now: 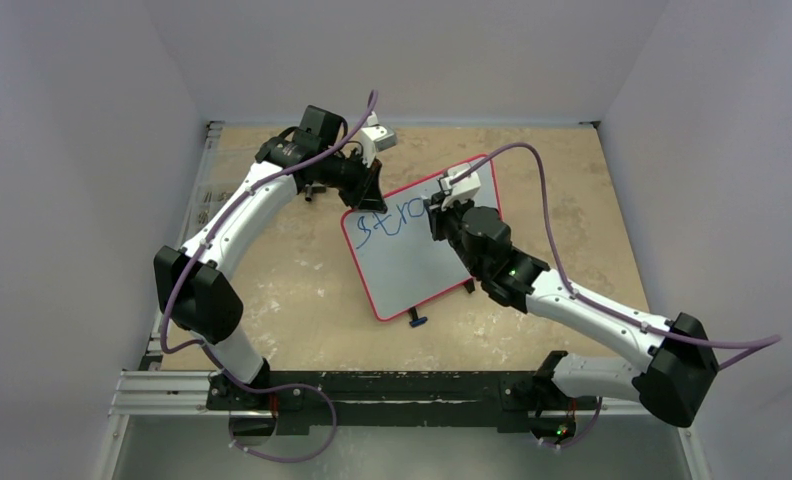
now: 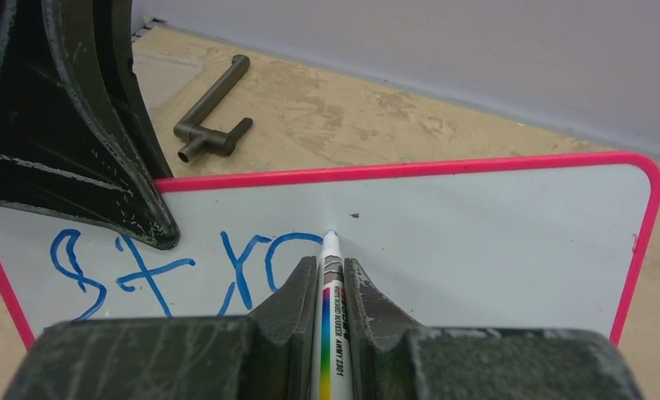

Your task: Write a sentence on the whiteboard

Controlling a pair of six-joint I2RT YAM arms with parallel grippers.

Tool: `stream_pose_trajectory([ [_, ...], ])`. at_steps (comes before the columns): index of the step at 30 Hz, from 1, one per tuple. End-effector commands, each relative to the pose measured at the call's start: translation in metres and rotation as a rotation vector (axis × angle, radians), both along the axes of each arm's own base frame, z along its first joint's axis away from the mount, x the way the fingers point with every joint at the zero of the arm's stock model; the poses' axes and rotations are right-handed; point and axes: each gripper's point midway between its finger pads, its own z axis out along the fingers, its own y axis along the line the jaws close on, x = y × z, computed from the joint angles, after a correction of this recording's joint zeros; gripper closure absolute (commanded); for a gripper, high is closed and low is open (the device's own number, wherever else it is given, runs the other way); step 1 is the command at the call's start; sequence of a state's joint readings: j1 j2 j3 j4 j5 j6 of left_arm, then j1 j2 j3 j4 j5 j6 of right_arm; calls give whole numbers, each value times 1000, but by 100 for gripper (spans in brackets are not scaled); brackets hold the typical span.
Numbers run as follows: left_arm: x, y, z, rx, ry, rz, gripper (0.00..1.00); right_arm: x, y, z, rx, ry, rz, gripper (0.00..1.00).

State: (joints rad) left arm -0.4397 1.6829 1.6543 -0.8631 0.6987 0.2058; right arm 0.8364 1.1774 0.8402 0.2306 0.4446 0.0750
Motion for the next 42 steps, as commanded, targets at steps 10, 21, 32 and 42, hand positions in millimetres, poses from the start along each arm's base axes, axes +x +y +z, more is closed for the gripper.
stream_pose_trajectory([
  [10,-10,8,-27,125,-16,-69,100,-23,21,22,86,-46,195,100],
  [21,-10,9,-25,126,-25,-64,100,-29,-14,51,135,-102,78,100],
  [32,-3,17,-20,151,-113,-27,100,-9,-41,37,117,-82,-70,100],
  [42,-2,18,-20,160,-114,-22,100,-7,-35,40,122,-102,31,100],
])
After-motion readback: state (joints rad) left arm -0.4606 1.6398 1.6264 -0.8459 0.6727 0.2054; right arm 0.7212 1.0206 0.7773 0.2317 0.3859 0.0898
